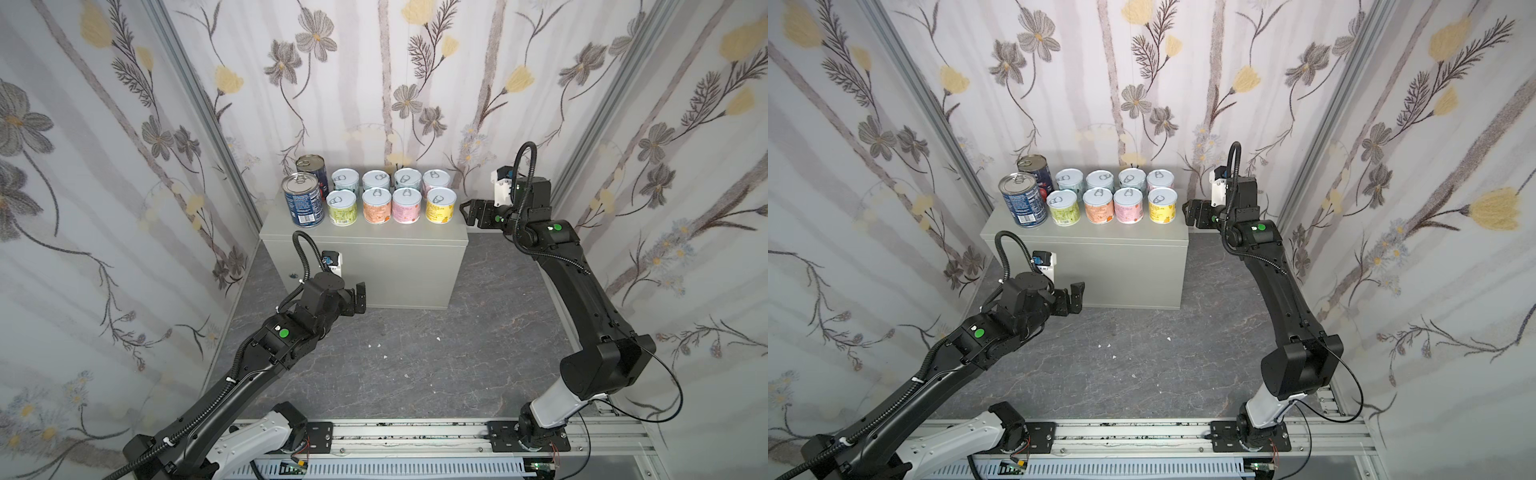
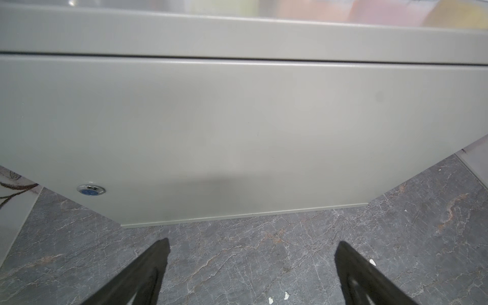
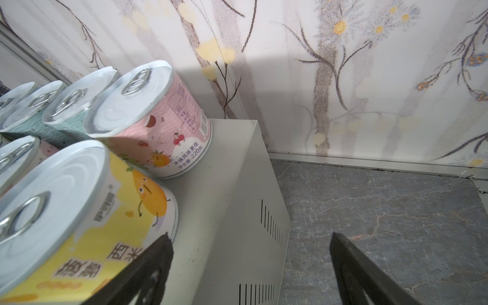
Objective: Place and organize the canned foods onto the counter
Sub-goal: 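Open the right gripper and release the yellow-labelled can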
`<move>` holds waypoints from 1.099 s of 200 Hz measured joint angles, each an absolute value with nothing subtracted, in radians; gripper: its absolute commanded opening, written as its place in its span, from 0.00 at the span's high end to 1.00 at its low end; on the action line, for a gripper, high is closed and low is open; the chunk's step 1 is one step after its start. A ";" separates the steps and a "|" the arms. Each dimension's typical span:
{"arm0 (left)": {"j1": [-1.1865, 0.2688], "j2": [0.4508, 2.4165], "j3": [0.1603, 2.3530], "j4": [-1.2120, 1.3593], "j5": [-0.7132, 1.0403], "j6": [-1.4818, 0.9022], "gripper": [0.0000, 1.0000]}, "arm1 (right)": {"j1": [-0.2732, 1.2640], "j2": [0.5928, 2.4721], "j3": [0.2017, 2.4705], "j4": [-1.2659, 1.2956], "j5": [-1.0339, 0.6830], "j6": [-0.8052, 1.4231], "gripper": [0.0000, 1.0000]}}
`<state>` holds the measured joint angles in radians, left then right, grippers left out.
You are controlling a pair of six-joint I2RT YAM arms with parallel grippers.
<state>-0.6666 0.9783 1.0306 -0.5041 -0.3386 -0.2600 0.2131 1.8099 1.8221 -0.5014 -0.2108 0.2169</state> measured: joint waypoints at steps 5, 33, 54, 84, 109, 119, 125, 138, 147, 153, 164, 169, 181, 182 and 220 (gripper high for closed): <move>-0.667 0.981 1.030 -0.504 -0.339 -0.258 0.00 | 0.213 1.816 1.827 -0.503 -0.211 0.215 0.07; -0.667 0.989 1.021 -0.501 -0.338 -0.257 0.00 | 0.216 1.836 1.845 -0.513 -0.210 0.207 0.07; -0.667 0.989 1.013 -0.500 -0.338 -0.257 0.00 | 0.224 1.845 1.848 -0.527 -0.210 0.200 0.07; -0.667 0.986 1.004 -0.490 -0.336 -0.258 0.00 | 0.239 1.850 1.854 -0.537 -0.207 0.192 0.07; -0.667 0.983 0.997 -0.480 -0.336 -0.258 0.00 | 0.249 1.851 1.856 -0.538 -0.194 0.189 0.07; -0.667 0.981 0.995 -0.479 -0.336 -0.258 0.00 | 0.252 1.851 1.857 -0.540 -0.186 0.189 0.07; -0.667 0.980 0.994 -0.479 -0.336 -0.258 0.00 | 0.254 1.851 1.857 -0.540 -0.181 0.189 0.07; -0.667 0.977 0.993 -0.476 -0.336 -0.258 0.00 | 0.257 1.851 1.859 -0.541 -0.179 0.189 0.06; -0.666 0.975 0.992 -0.476 -0.336 -0.258 0.00 | 0.260 1.851 1.861 -0.543 -0.175 0.189 0.07; -0.666 0.974 0.991 -0.476 -0.336 -0.258 0.00 | 0.262 1.853 1.864 -0.543 -0.172 0.189 0.06; -0.666 0.973 0.990 -0.476 -0.336 -0.258 0.00 | 0.267 1.856 1.869 -0.543 -0.168 0.188 0.06; -0.666 0.973 0.990 -0.476 -0.336 -0.258 0.00 | 0.269 1.858 1.872 -0.543 -0.167 0.188 0.06; -0.666 0.971 0.989 -0.475 -0.336 -0.258 0.00 | 0.272 1.861 1.876 -0.545 -0.159 0.185 0.06; -0.666 0.971 0.989 -0.475 -0.336 -0.258 0.00 | 0.273 1.861 1.877 -0.545 -0.159 0.185 0.06; -0.666 0.961 0.982 -0.476 -0.336 -0.258 0.00 | 0.274 1.862 1.880 -0.554 -0.148 0.182 0.06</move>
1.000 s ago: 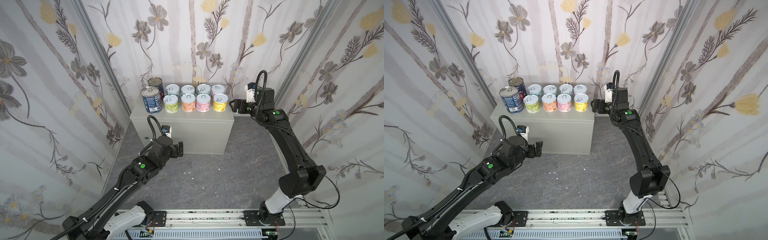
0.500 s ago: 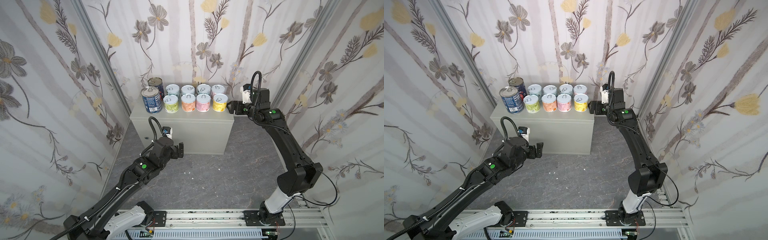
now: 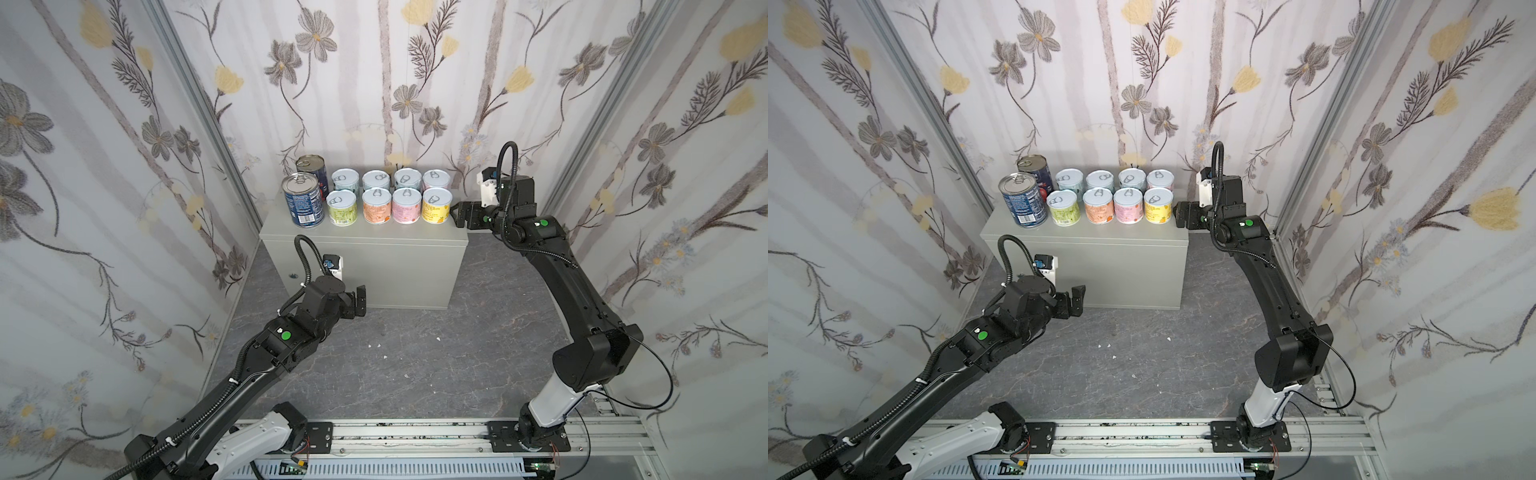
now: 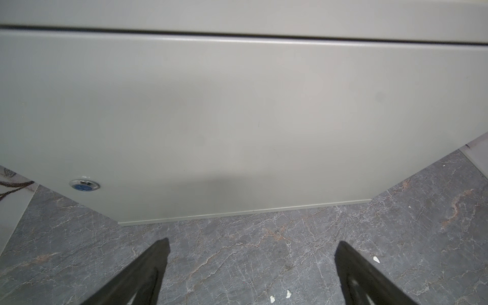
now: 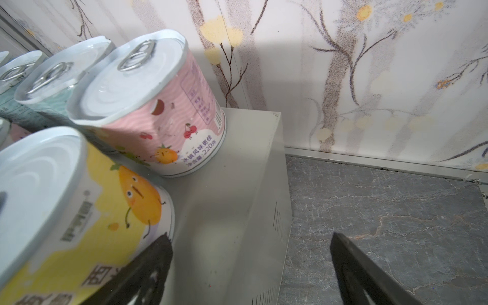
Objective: Place and organize the canned foods onto the counter
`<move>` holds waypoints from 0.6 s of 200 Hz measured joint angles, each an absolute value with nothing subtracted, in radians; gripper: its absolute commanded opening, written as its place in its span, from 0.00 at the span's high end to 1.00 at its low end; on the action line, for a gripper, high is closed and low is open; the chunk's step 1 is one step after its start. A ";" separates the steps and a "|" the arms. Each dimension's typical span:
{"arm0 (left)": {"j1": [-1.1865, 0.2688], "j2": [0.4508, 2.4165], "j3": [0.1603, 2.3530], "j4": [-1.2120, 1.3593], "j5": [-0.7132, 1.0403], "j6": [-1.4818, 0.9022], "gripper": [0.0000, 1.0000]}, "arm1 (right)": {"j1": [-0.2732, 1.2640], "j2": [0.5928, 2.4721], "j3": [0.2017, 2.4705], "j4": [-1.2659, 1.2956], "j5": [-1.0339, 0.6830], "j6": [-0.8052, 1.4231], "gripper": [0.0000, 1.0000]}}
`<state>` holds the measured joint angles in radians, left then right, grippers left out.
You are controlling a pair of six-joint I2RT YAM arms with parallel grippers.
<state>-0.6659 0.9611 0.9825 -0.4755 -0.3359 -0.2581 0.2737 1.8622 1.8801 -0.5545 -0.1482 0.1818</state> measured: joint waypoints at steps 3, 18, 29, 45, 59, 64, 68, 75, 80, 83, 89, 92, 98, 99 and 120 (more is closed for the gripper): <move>-0.665 0.961 0.982 -0.475 -0.336 -0.258 0.00 | 0.274 1.862 1.881 -0.556 -0.146 0.182 0.05; -0.665 0.958 0.981 -0.476 -0.336 -0.258 0.00 | 0.273 1.862 1.885 -0.569 -0.142 0.182 0.05; -0.665 0.956 0.981 -0.475 -0.336 -0.258 0.00 | 0.273 1.862 1.890 -0.576 -0.126 0.181 0.05; -0.666 0.954 0.981 -0.476 -0.338 -0.258 0.00 | 0.271 1.857 1.900 -0.581 -0.120 0.181 0.05; -0.666 0.951 0.982 -0.476 -0.340 -0.258 0.00 | 0.270 1.843 1.908 -0.583 -0.107 0.178 0.05; -0.665 0.950 0.982 -0.476 -0.341 -0.258 0.00 | 0.270 1.835 1.910 -0.586 -0.098 0.177 0.05; -0.665 0.948 0.983 -0.476 -0.343 -0.257 0.00 | 0.269 1.827 1.911 -0.587 -0.094 0.177 0.05; -0.665 0.944 0.987 -0.477 -0.345 -0.257 0.00 | 0.269 1.812 1.911 -0.587 -0.094 0.173 0.05; -0.664 0.940 0.990 -0.477 -0.348 -0.254 0.00 | 0.268 1.801 1.911 -0.587 -0.088 0.173 0.05; -0.664 0.937 0.993 -0.477 -0.350 -0.250 0.00 | 0.268 1.794 1.911 -0.587 -0.081 0.173 0.05; -0.664 0.932 1.000 -0.477 -0.355 -0.245 0.00 | 0.268 1.781 1.910 -0.587 -0.070 0.170 0.05; -0.664 0.928 1.003 -0.477 -0.359 -0.242 0.00 | 0.268 1.774 1.909 -0.587 -0.067 0.170 0.05; -0.664 0.922 1.009 -0.476 -0.366 -0.242 0.00 | 0.268 1.756 1.901 -0.583 -0.065 0.168 0.05; -0.664 0.921 1.011 -0.476 -0.368 -0.242 0.00 | 0.268 1.753 1.899 -0.582 -0.064 0.167 0.05; -0.664 0.895 1.017 -0.476 -0.415 -0.239 0.00 | 0.268 1.662 1.811 -0.559 -0.028 0.163 0.04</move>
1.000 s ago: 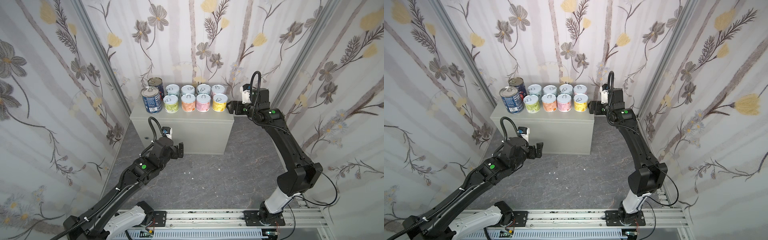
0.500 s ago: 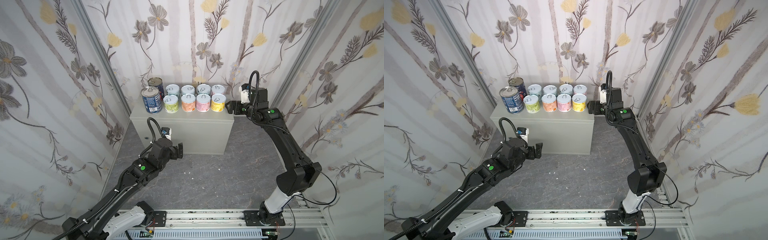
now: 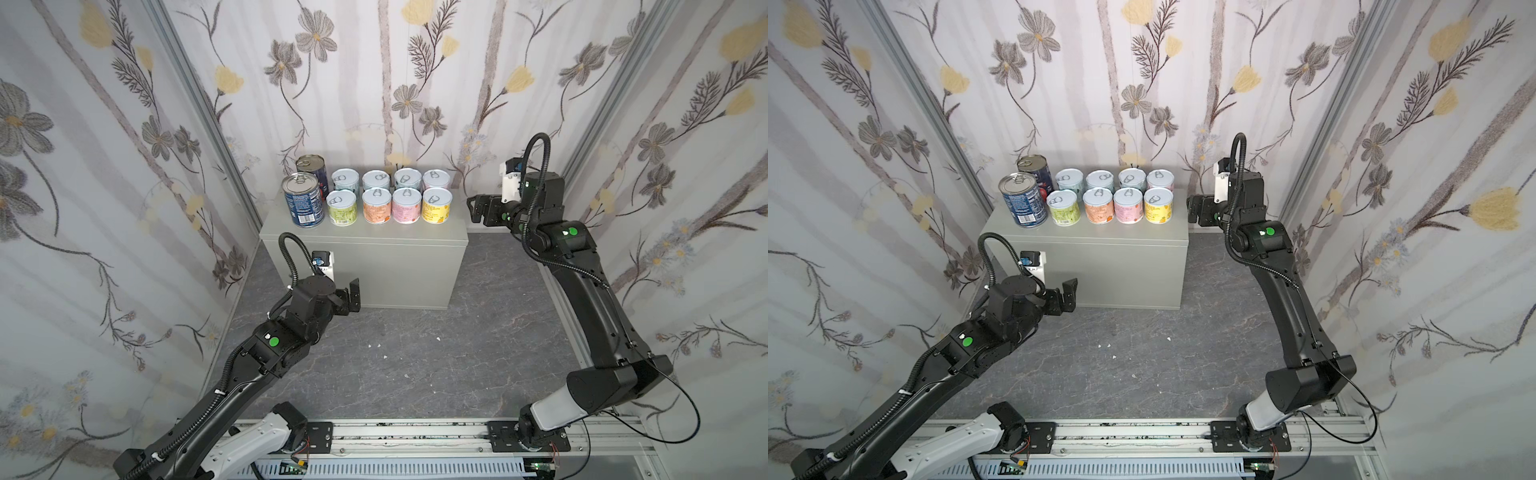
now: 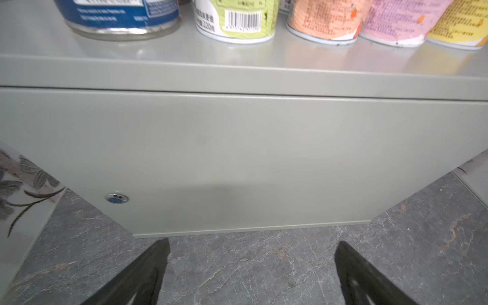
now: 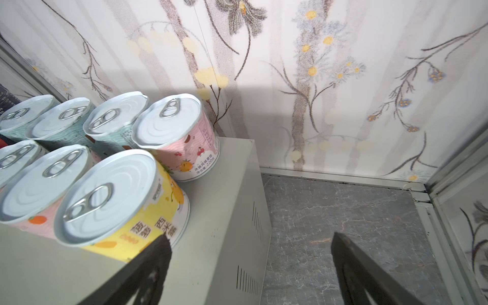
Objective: Place and organize the canned foods onto the counter
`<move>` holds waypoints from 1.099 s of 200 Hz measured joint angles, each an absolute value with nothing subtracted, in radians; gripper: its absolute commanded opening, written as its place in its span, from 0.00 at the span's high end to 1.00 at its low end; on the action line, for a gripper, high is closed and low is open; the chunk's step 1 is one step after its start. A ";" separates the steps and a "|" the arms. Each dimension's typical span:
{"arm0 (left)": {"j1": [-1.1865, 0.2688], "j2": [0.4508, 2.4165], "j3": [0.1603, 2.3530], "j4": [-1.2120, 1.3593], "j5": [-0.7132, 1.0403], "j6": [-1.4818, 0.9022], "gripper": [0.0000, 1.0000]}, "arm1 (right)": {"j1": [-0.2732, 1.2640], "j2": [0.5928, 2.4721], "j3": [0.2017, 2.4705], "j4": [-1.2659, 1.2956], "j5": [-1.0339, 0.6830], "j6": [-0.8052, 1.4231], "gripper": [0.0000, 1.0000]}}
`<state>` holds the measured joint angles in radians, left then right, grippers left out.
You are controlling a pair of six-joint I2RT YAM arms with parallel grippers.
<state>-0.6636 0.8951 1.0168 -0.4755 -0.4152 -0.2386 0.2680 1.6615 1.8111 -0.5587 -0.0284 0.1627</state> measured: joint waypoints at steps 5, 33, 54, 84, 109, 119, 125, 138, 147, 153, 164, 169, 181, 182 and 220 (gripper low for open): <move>-0.664 0.891 1.017 -0.476 -0.429 -0.239 0.00 | 0.268 1.636 1.780 -0.550 -0.020 0.163 0.04; -0.663 0.847 0.999 -0.476 -0.520 -0.241 0.00 | 0.268 1.451 1.566 -0.476 0.010 0.163 0.03; -0.662 0.781 0.958 -0.470 -0.573 -0.263 0.00 | 0.267 1.317 1.398 -0.386 0.019 0.171 0.00; -0.661 0.664 0.833 -0.437 -0.624 -0.269 0.00 | 0.267 1.165 1.150 -0.278 0.029 0.203 0.00; -0.661 0.580 0.717 -0.390 -0.647 -0.269 0.00 | 0.265 1.041 0.933 -0.185 0.057 0.225 0.00; -0.661 0.553 0.664 -0.358 -0.656 -0.269 0.00 | 0.264 0.994 0.851 -0.148 0.065 0.233 0.00; -0.661 0.542 0.631 -0.334 -0.662 -0.265 0.00 | 0.263 0.963 0.797 -0.115 0.075 0.234 0.00; -0.661 0.537 0.568 -0.297 -0.671 -0.258 0.00 | 0.263 0.904 0.698 -0.062 0.092 0.234 0.00; -0.661 0.543 0.535 -0.278 -0.680 -0.245 0.00 | 0.262 0.865 0.632 -0.028 0.105 0.232 0.00; -0.660 0.550 0.519 -0.265 -0.687 -0.236 0.00 | 0.262 0.842 0.594 -0.012 0.113 0.225 0.00; -0.659 0.567 0.496 -0.235 -0.706 -0.234 0.00 | 0.262 0.802 0.521 0.047 0.128 0.222 0.00; -0.658 0.577 0.488 -0.220 -0.714 -0.230 0.00 | 0.262 0.781 0.481 0.080 0.139 0.220 0.00; -0.654 0.598 0.469 -0.178 -0.736 -0.220 0.00 | 0.261 0.734 0.392 0.135 0.155 0.215 0.00; -0.653 0.599 0.468 -0.175 -0.737 -0.218 0.00 | 0.262 0.728 0.382 0.144 0.158 0.215 0.00; -0.561 0.697 0.396 0.008 -0.725 -0.156 0.00 | 0.260 0.638 0.208 0.340 0.214 0.199 0.00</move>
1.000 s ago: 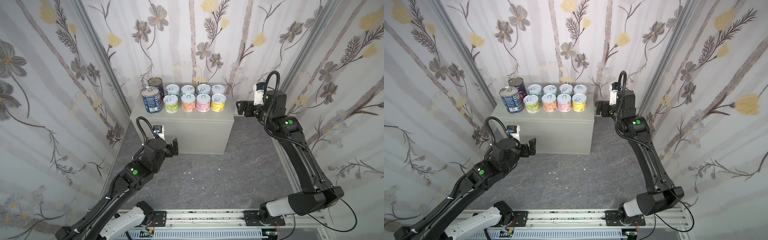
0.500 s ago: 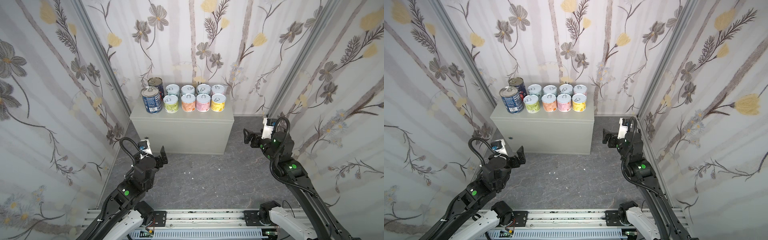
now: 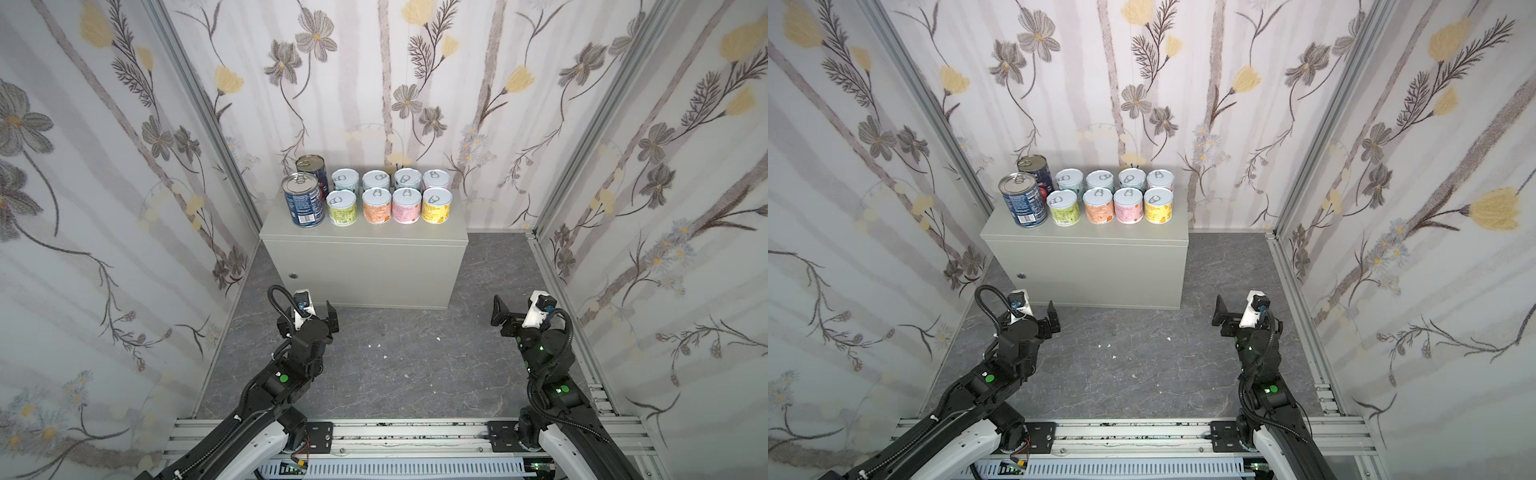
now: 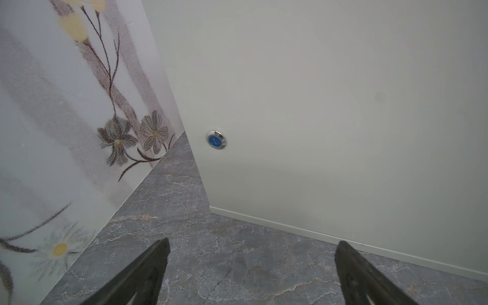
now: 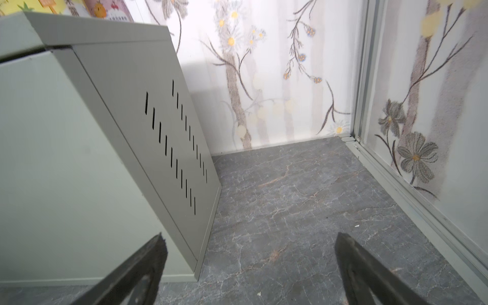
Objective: Place and organize the canned foods onto the counter
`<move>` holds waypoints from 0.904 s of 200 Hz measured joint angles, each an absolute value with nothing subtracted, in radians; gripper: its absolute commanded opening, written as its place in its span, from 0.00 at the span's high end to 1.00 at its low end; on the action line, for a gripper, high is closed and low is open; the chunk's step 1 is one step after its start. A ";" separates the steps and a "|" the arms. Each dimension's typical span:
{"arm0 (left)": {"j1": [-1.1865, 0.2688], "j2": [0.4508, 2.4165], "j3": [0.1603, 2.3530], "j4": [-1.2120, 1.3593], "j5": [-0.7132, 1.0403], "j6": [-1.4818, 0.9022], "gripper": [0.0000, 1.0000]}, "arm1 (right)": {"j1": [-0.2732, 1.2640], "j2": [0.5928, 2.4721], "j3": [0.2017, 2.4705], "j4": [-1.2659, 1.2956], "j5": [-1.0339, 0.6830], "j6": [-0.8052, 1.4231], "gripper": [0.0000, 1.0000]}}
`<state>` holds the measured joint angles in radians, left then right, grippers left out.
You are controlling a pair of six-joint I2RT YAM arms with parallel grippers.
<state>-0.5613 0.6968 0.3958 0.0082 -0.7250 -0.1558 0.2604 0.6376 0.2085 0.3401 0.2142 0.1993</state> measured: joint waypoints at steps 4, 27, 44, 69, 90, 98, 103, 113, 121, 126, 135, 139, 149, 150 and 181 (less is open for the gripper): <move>-0.540 0.712 0.387 0.033 -0.714 -0.148 0.00 | 0.260 0.640 0.201 0.358 0.218 0.197 0.00; -0.358 0.795 0.354 0.120 -0.612 -0.131 0.00 | 0.258 0.672 0.178 0.422 0.254 0.173 0.00; -0.238 0.869 0.354 0.179 -0.547 -0.150 0.00 | 0.257 0.710 0.169 0.485 0.290 0.150 0.00; -0.205 1.050 0.393 0.286 -0.448 -0.123 0.00 | 0.253 0.801 0.136 0.582 0.355 0.109 0.00; -0.174 1.240 0.458 0.381 -0.422 -0.085 0.00 | 0.249 0.902 0.122 0.667 0.409 0.062 0.00; -0.163 1.298 0.471 0.420 -0.410 -0.079 0.00 | 0.249 0.940 0.121 0.700 0.430 0.042 0.00; -0.157 1.336 0.474 0.448 -0.404 -0.079 0.00 | 0.247 0.963 0.120 0.726 0.440 0.028 0.00; -0.147 1.390 0.476 0.466 -0.396 -0.072 0.00 | 0.242 1.002 0.116 0.775 0.460 0.007 0.00; -0.141 1.434 0.477 0.476 -0.379 -0.069 0.00 | 0.234 1.028 0.109 0.810 0.474 -0.008 0.00; -0.140 1.464 0.481 0.478 -0.359 -0.065 0.00 | 0.228 1.042 0.102 0.836 0.479 -0.014 0.00; -0.136 1.501 0.488 0.484 -0.339 -0.060 0.00 | 0.214 1.064 0.084 0.882 0.482 -0.020 0.00; -0.136 1.514 0.490 0.495 -0.339 -0.059 0.00 | 0.207 1.073 0.074 0.904 0.482 -0.021 0.00; -0.133 1.536 0.498 0.524 -0.332 -0.045 0.00 | 0.188 1.096 0.053 0.955 0.482 -0.023 0.00; -0.133 1.539 0.498 0.529 -0.331 -0.042 0.00 | 0.187 1.097 0.052 0.959 0.482 -0.023 0.00; -0.123 1.562 0.500 0.615 -0.308 -0.025 0.00 | 0.165 1.153 0.047 1.076 0.479 -0.023 0.00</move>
